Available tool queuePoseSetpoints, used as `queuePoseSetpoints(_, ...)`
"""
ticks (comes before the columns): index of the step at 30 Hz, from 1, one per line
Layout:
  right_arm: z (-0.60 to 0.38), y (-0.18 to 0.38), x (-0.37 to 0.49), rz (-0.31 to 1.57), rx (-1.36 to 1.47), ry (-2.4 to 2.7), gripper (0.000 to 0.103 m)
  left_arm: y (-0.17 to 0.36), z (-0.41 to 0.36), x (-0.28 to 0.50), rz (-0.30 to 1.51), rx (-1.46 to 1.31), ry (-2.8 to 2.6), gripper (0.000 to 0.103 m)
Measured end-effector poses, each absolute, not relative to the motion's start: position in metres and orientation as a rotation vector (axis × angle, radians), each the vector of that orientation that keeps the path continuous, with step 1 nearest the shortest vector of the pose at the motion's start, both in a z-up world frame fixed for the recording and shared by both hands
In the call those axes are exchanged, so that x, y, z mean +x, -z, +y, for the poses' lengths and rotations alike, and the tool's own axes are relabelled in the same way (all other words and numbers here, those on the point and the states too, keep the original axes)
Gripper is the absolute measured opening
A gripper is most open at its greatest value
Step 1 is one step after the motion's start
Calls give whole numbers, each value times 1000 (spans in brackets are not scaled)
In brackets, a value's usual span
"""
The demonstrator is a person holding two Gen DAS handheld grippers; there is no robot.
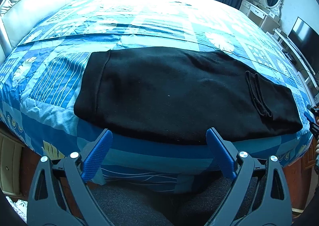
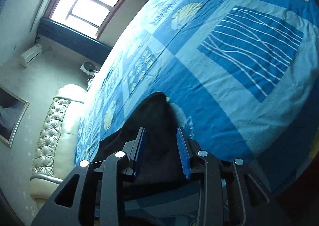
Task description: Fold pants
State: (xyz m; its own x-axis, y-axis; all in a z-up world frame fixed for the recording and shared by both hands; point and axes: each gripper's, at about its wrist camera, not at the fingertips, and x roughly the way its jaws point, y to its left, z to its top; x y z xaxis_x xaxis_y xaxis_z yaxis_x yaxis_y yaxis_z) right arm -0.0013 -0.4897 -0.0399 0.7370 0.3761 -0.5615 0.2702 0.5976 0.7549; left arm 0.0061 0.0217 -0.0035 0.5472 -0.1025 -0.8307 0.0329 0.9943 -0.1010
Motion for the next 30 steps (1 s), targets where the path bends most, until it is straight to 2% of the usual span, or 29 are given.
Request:
queuePoseSetpoints(10,-335,70,72,1032,911,-470,36,2,23,5,980,-57,76,95)
queuePoseSetpoints(20,-304,95,79,1113,917,-508,38,2,25,7,982,-60,75,95)
queuePoseSetpoints(26,-302,98,74,1101,902,-507,38,5,33,13,989,-63,78,95)
queuePoseSetpoints(30,-304,100,74,1098,918,-516,38,5,64,24,1024,-201,168,95)
